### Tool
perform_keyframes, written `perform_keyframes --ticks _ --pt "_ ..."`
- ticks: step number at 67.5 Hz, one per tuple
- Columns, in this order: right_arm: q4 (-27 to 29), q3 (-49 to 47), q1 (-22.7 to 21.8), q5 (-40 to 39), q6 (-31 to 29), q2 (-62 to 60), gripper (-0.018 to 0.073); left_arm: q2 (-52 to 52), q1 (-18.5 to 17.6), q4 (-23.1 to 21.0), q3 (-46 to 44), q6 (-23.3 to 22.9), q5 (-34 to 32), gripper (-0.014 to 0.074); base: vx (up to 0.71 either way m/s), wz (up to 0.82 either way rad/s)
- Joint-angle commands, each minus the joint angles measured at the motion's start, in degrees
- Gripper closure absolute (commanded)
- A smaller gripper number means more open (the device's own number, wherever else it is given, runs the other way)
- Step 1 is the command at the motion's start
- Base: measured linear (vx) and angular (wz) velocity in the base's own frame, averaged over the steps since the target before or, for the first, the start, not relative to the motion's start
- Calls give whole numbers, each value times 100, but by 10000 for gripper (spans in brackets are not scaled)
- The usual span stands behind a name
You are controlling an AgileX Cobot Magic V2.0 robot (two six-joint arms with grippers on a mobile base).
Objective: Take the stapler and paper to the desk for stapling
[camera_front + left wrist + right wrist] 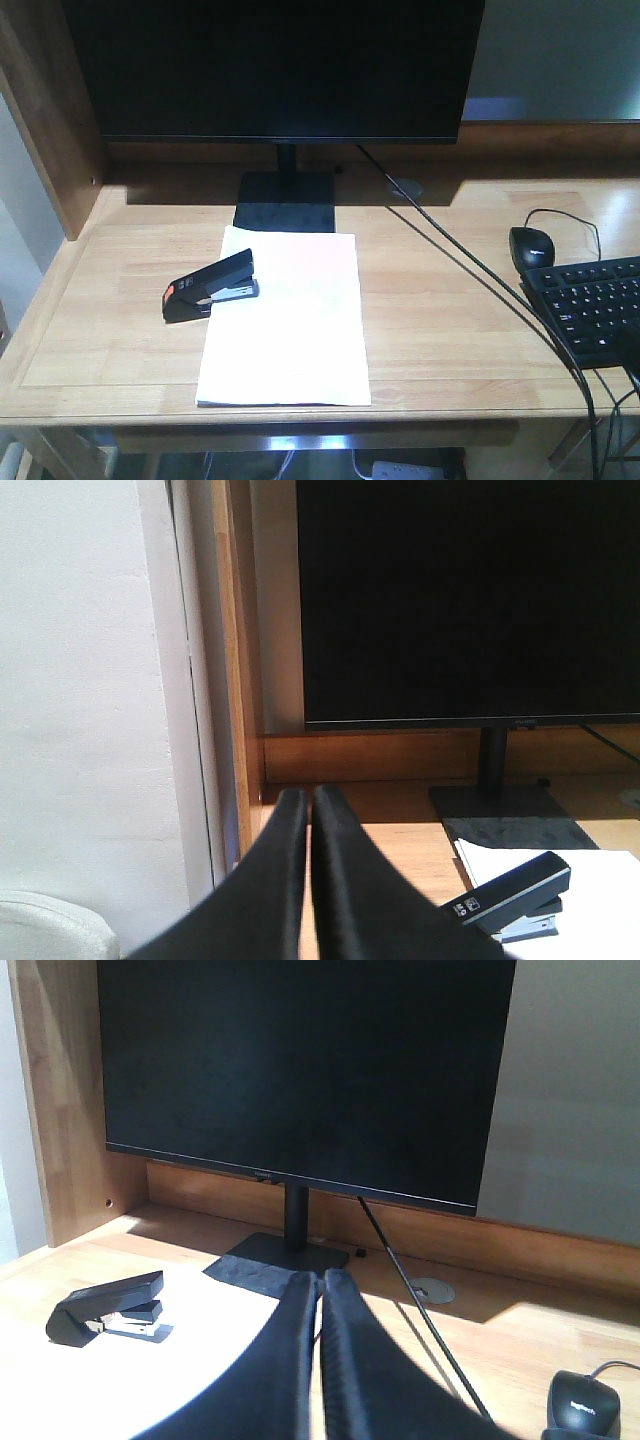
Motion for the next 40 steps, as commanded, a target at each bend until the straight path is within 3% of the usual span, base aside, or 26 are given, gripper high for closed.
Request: perform_keyframes --ticks 1,16,26,40 --pt "-97 -167 -11 172 -3 32 568 59 -13 -22 -54 -4 -529 603 0 0" --pt "-97 -167 -11 172 -9 32 568 -381 -58 -18 867 132 -984 603 0 0" --pt "-97 -167 -11 172 -9 32 568 -407 -364 -62 1371 127 -1522 603 0 0" --pt "-97 -167 -11 166 -3 32 568 -407 -643 -62 1592 127 -1688 603 0 0"
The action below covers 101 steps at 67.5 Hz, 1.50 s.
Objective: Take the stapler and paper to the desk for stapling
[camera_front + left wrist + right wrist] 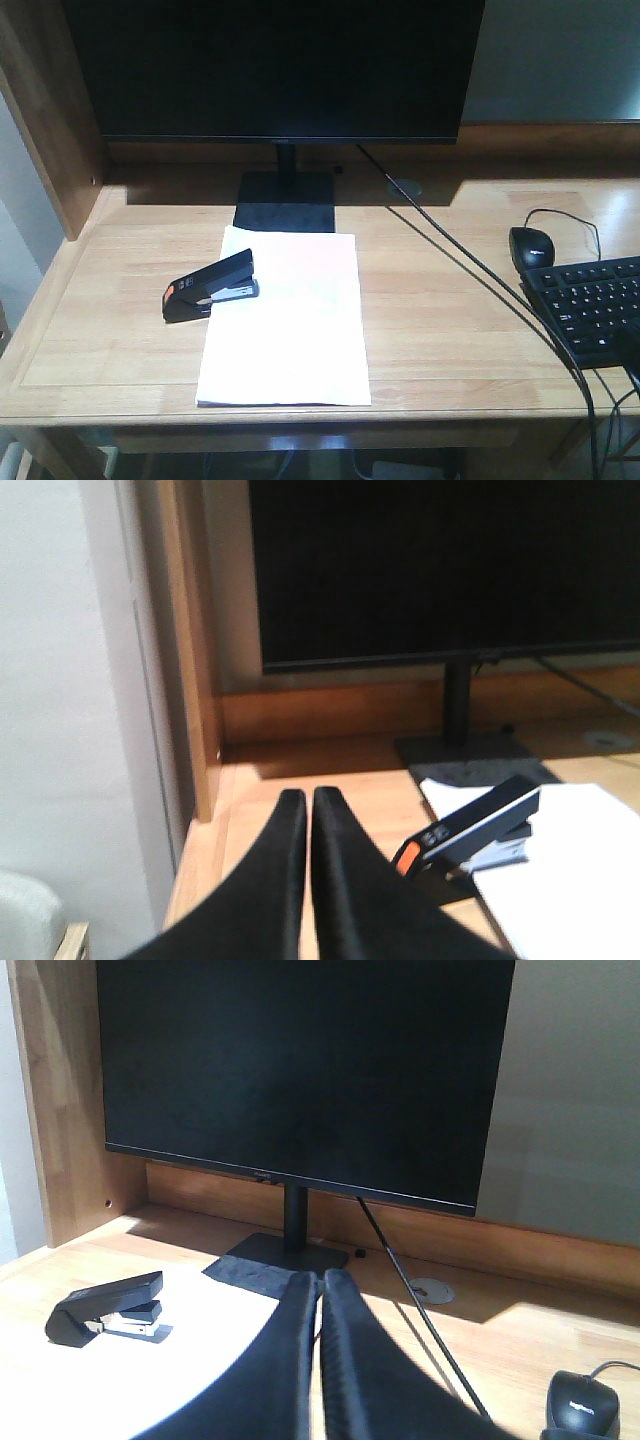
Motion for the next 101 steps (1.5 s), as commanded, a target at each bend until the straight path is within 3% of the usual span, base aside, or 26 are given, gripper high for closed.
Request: perform_keyframes --ticks 1,67,73,79,83,92,101 --pt "-97 -167 -11 159 -3 32 568 -88 -95 -46 59 4 -523 603 0 0" --pt "-97 -150 -11 164 -8 32 568 -82 -88 -46 79 4 -350 603 0 0" --pt "-84 -158 -11 278 -247 32 568 -82 -88 -46 79 4 -350 603 0 0" --pt "448 -158 -11 315 -550 32 568 -82 -88 -46 79 4 -350 603 0 0" --pt "1076 -158 -11 401 -1077 32 568 -82 -88 -46 79 4 -350 603 0 0" --pt "2917 -158 -17 774 -3094 32 568 -82 -88 -46 79 4 -350 603 0 0" --pt "4892 -158 -21 920 -5545 32 568 -82 -88 -46 79 4 -350 603 0 0"
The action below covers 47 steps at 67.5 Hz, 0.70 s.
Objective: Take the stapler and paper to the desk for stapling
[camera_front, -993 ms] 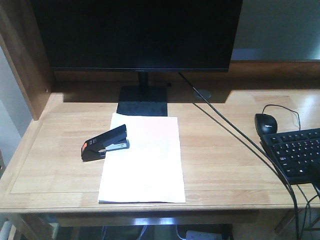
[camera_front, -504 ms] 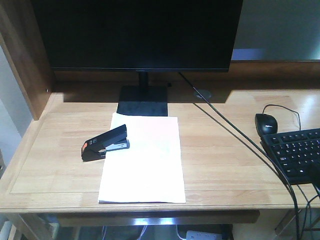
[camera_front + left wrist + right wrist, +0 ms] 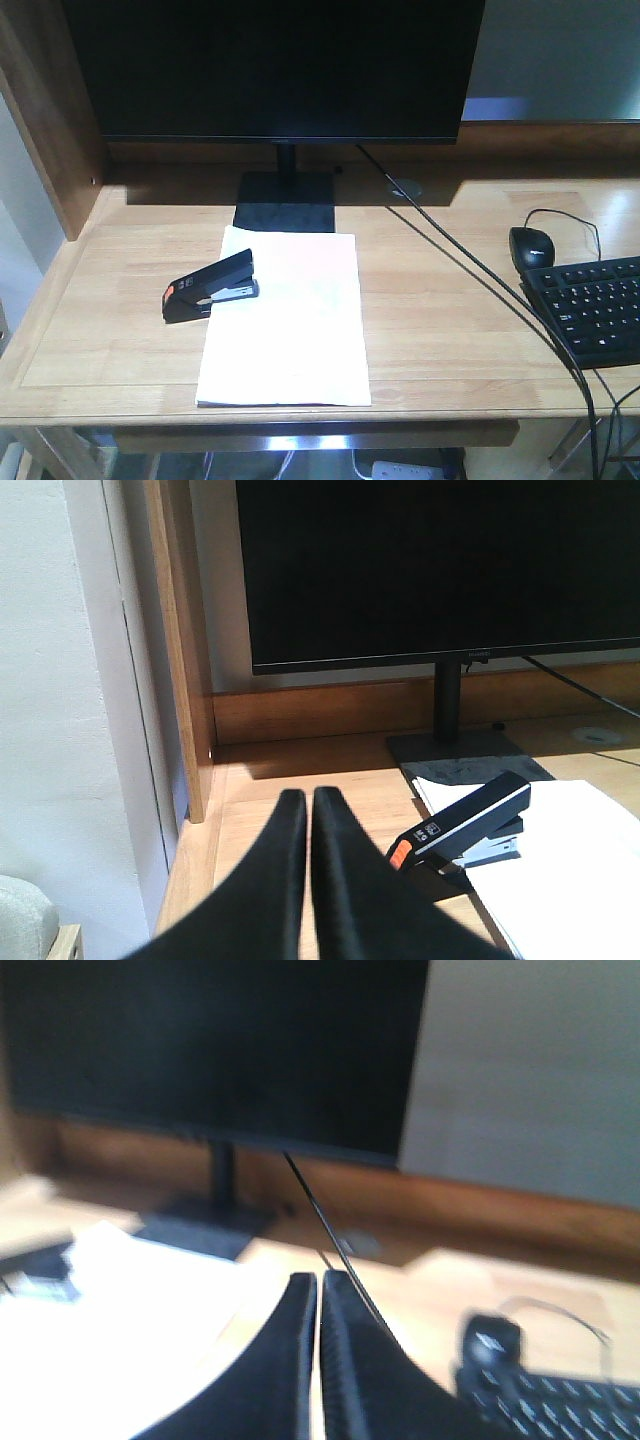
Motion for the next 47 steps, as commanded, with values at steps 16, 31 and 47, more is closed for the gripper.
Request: perform_keyframes --ticks 16,31,47 --pt "4438 -165 -1307 -434 -4530 32 568 -82 -35 -46 79 -15 -410 603 0 0" --pt "5501 -165 -2196 -777 -5314 32 568 -82 -35 -46 79 -15 -410 603 0 0" --pt "5433 96 -2191 -966 -5308 25 568 -82 -35 -46 79 -10 -411 603 0 0"
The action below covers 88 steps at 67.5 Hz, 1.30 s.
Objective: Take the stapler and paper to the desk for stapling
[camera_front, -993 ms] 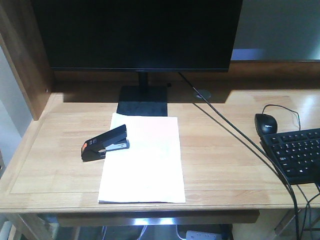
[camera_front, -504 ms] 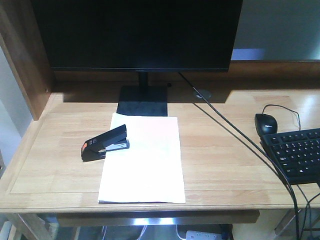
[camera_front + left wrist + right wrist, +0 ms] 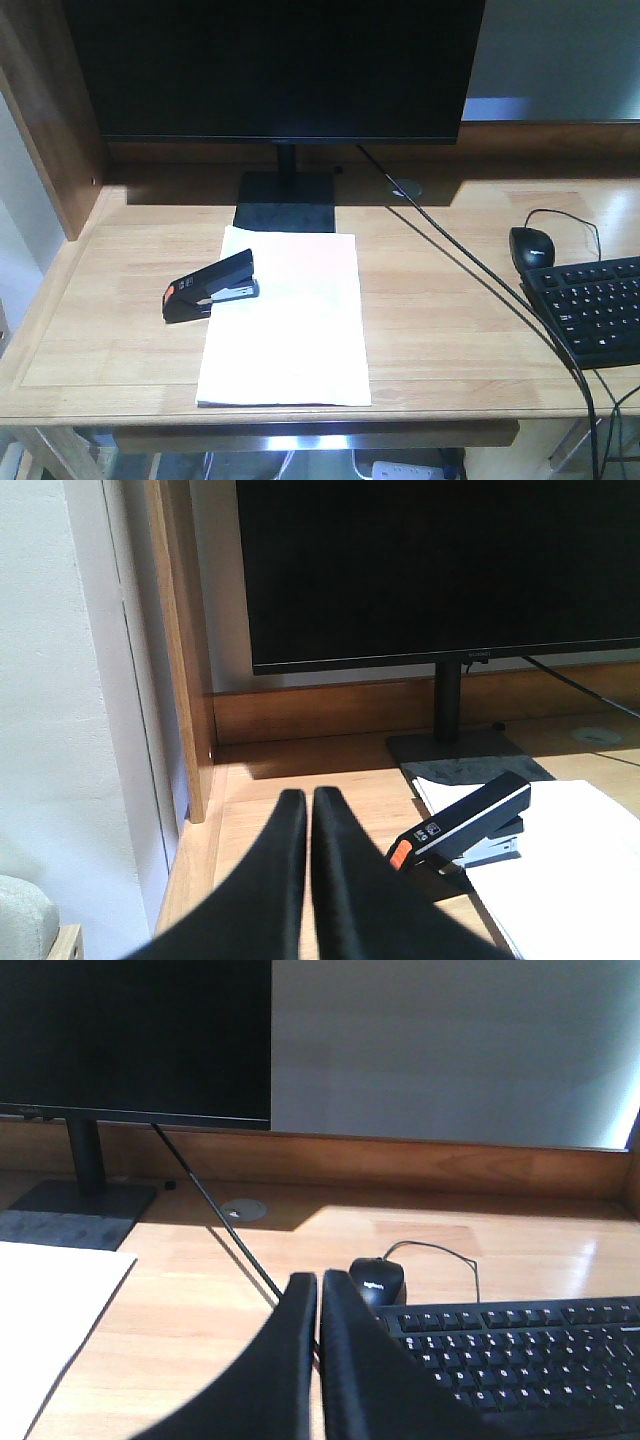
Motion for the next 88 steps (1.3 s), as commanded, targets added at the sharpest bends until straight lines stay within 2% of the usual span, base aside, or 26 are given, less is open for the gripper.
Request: perform_keyframes --ticks 1,12,17,21,88 --pt "-30 109 -31 -639 -45 0 568 -82 -35 -45 79 -10 -411 603 0 0" --pt "-30 927 -31 -1161 28 -730 568 -82 -35 -45 79 -10 -411 603 0 0" --pt "-9 1210 -31 -1152 62 -1261 568 -82 -35 -45 79 -10 -411 603 0 0" --pt "21 1230 -31 -847 74 -1626 568 -82 -35 -45 79 -10 -411 603 0 0" --pt "37 1230 -19 -815 50 -1586 568 -77 -35 -45 79 -10 -401 603 0 0"
